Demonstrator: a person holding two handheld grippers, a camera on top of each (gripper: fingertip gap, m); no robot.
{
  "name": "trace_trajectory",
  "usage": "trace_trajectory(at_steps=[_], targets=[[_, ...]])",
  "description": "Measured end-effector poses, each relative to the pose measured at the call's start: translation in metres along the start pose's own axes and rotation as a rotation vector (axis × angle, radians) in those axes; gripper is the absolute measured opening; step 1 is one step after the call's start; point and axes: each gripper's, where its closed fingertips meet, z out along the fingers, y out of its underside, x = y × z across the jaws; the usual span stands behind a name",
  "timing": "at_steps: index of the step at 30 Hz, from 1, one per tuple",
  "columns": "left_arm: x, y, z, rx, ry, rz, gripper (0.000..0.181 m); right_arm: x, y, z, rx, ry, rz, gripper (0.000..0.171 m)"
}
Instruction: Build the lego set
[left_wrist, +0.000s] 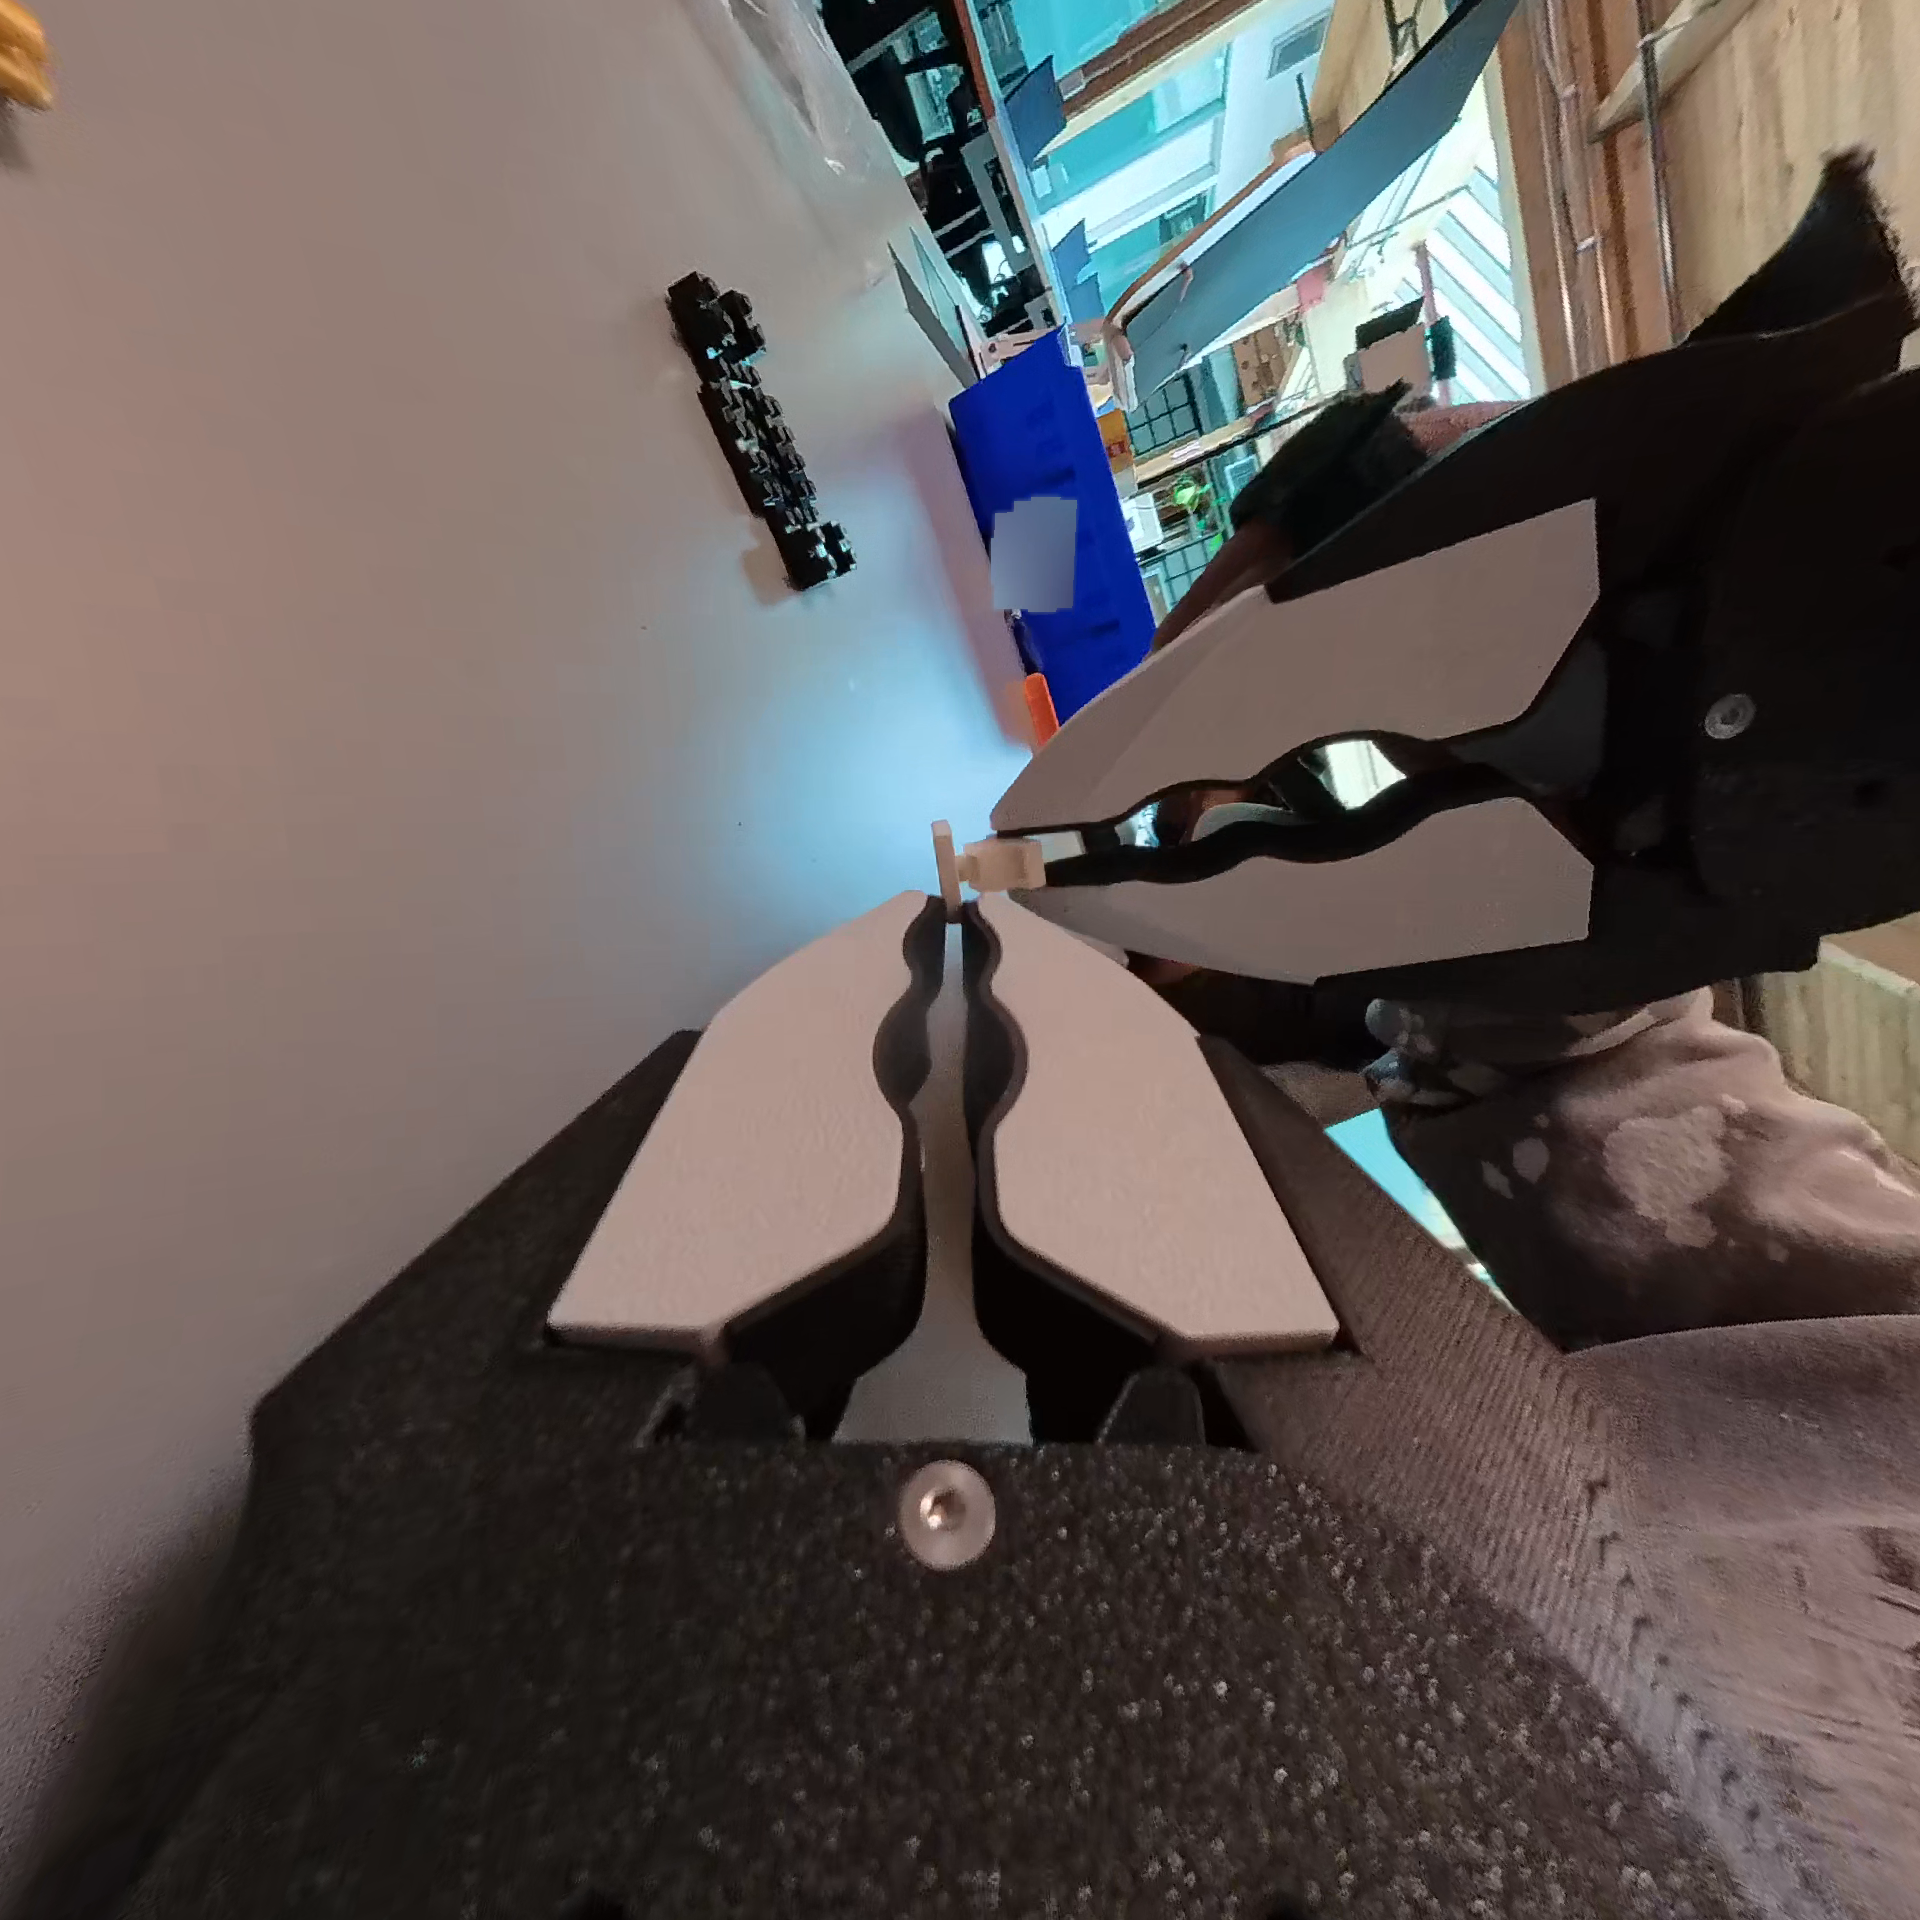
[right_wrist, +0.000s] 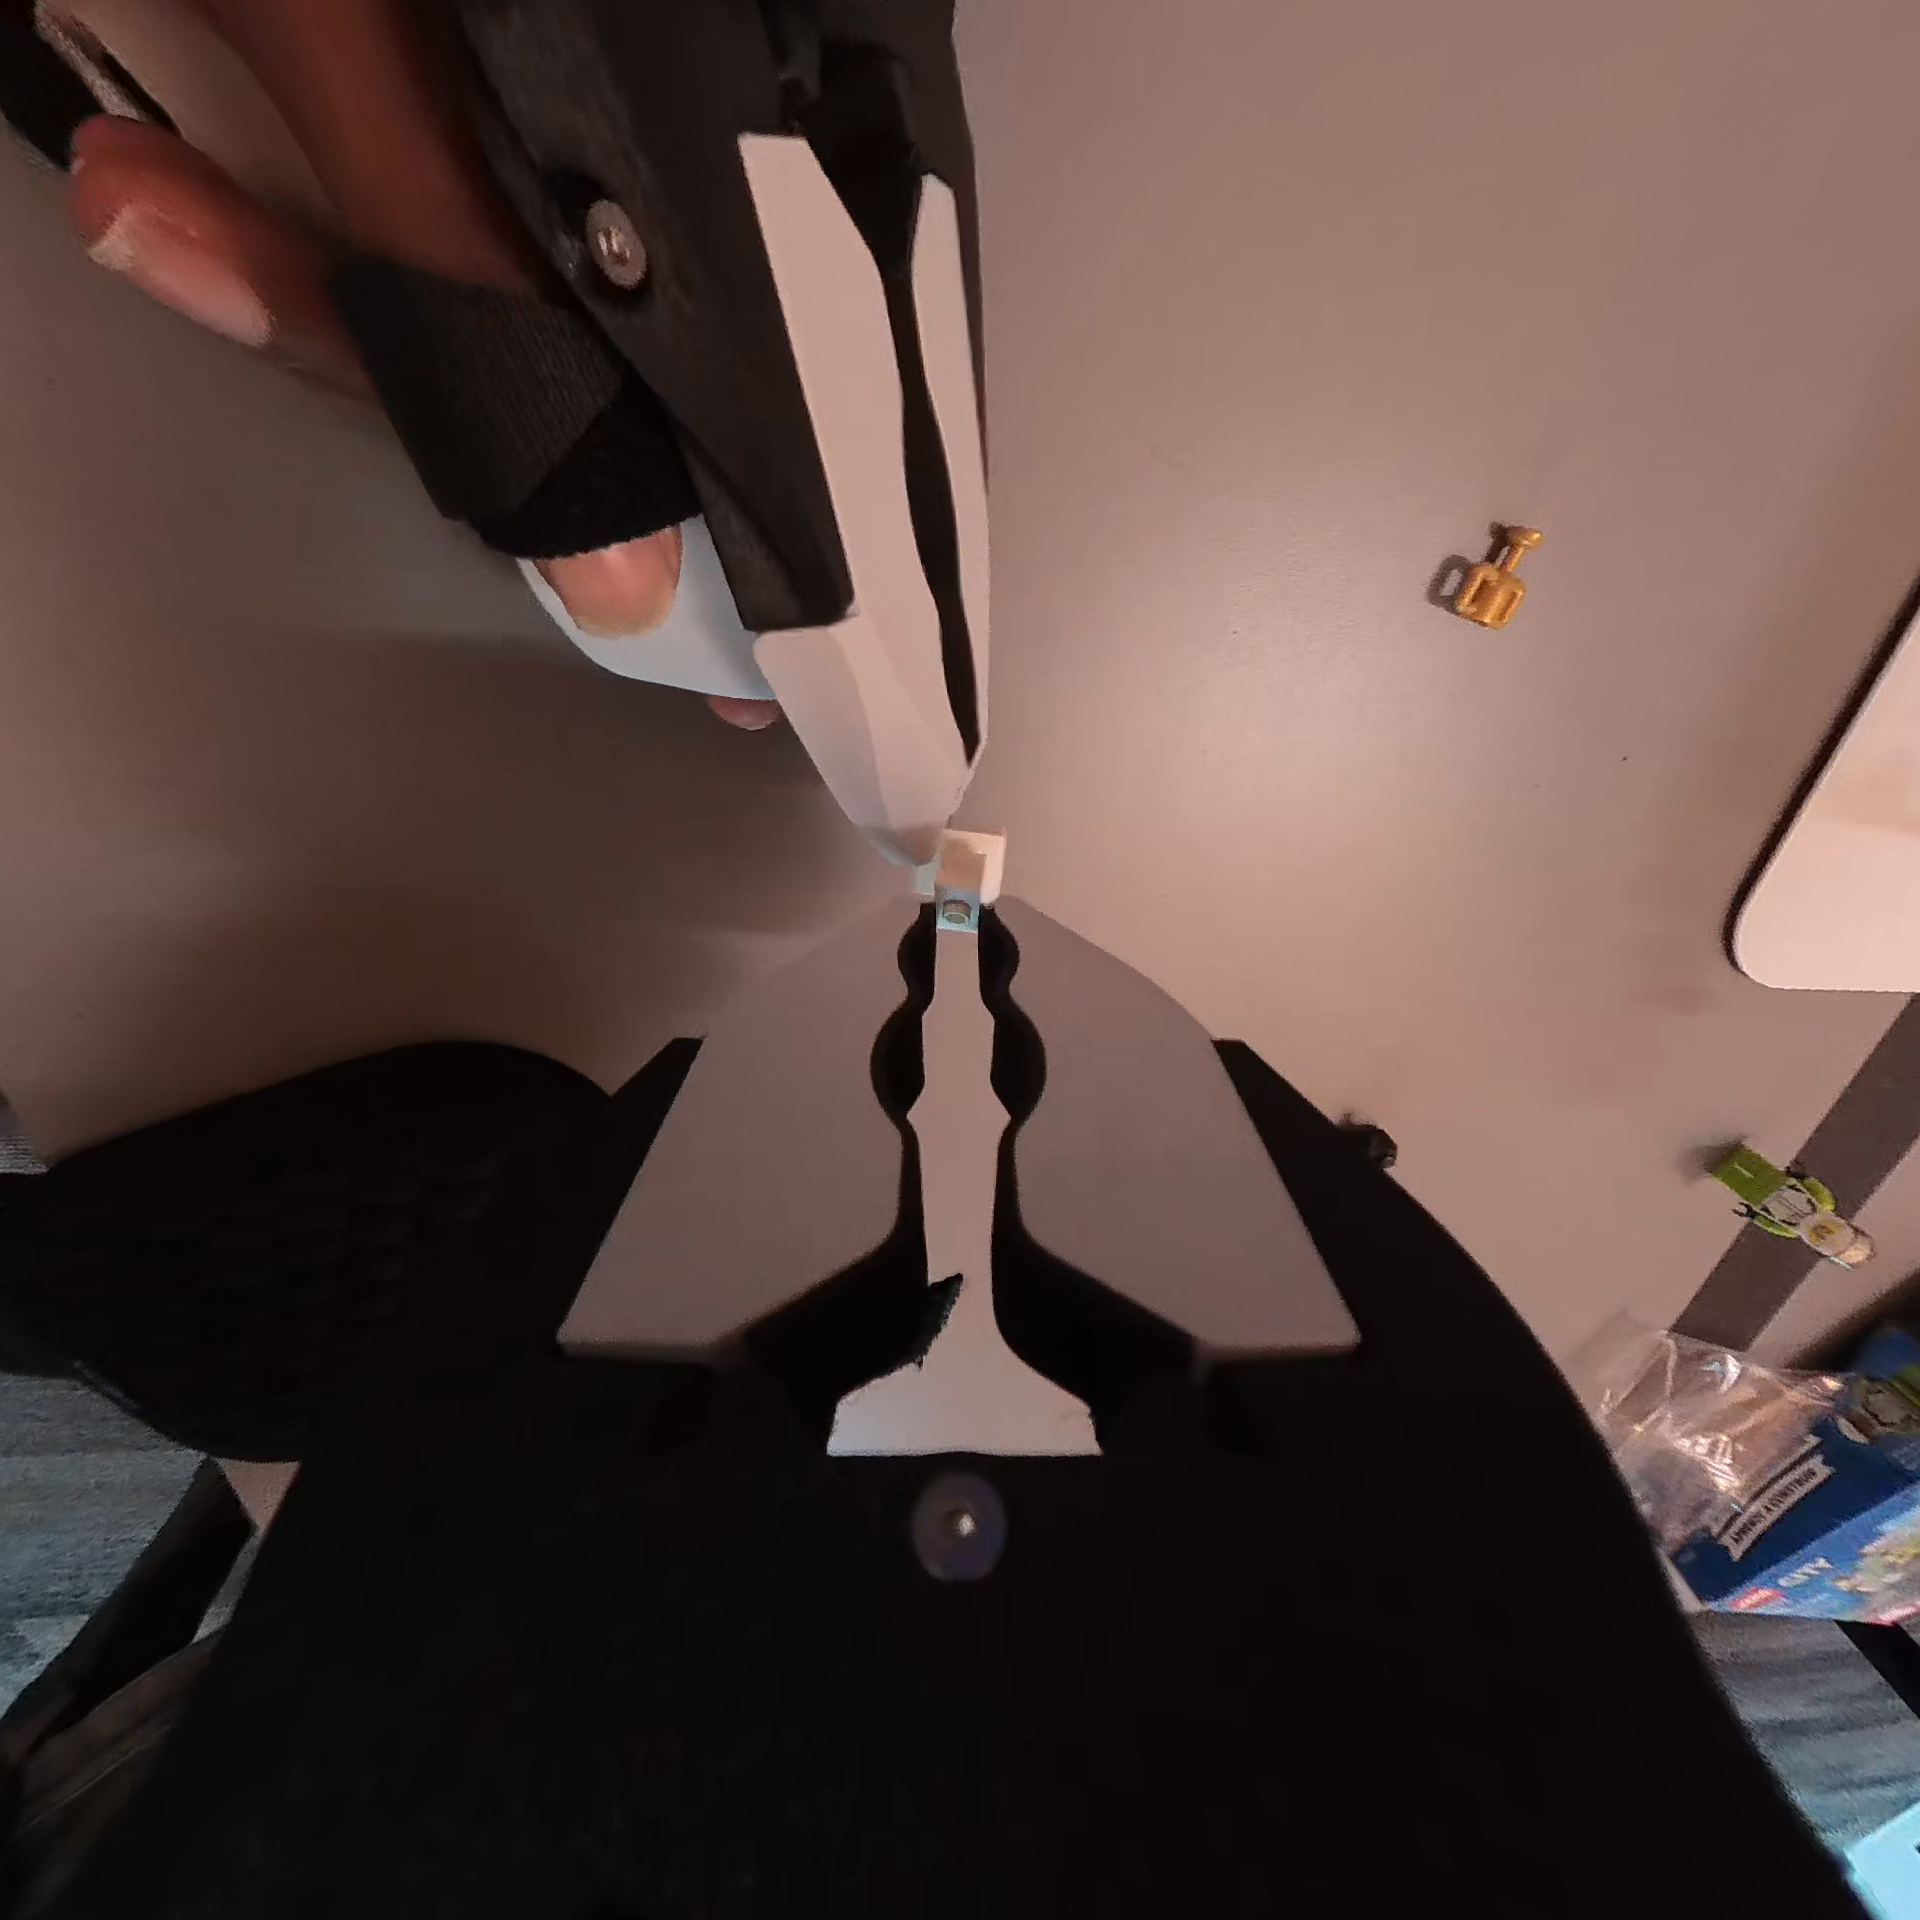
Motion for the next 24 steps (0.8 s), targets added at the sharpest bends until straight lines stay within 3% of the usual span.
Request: trace_trajectory(at_steps=[11, 24], targets=[[0.002, 0.0, -0.002, -0.008, -0.026, 0.086, 0.003, 0.0, 0.002, 0.002, -0.018, 0.017, 0.01, 0.008], [0.022, 0.001, -0.005, -0.037, 0.009, 0.346, 0.003, -0.003, 0.002, -0.011, 0.042, 0.077, -0.027, 0.008]])
